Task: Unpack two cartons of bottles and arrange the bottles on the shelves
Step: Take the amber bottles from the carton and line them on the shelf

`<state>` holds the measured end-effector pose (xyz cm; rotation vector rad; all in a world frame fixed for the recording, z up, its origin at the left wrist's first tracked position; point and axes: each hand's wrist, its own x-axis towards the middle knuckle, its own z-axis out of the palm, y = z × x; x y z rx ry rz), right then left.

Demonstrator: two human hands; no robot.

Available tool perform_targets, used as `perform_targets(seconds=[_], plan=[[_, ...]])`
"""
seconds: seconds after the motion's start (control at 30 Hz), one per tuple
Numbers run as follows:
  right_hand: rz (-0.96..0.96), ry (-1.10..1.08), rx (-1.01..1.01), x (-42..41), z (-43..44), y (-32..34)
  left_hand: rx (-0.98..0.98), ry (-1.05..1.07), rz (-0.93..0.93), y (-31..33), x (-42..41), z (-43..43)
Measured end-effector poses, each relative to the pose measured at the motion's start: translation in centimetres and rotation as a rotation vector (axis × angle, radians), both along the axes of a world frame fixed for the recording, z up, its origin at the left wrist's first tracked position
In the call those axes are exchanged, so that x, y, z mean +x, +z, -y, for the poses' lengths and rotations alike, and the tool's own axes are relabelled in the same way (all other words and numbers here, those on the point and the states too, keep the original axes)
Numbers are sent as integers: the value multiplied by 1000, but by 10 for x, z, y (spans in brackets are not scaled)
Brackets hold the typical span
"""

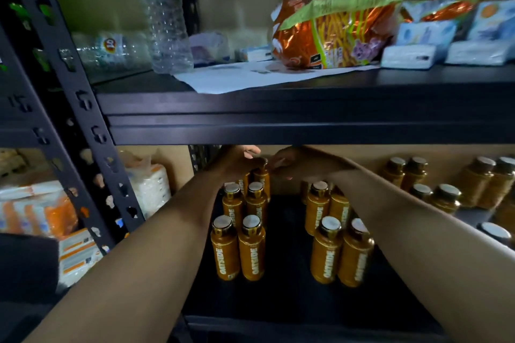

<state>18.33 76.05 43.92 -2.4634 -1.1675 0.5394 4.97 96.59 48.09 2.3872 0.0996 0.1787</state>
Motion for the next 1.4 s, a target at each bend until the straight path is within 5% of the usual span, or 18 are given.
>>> perform_targets(seconds=[0.03,0.2,0.53,1.0,1.4], plan=[[-39,-132,70,-38,11,20,55,-64,-18,6,-8,8],[-35,-113,74,-143,78,82,205,-161,-140,40,-64,70],[-146,-144,49,-210,265,34,216,-209,-220,21,-166,238],[-404,-330,-181,-290,370,-202,77,-290,-738,-223,-234,324],[-624,-613,-343,-380,420,-398,-129,-157,-1103,-444,-321,344]])
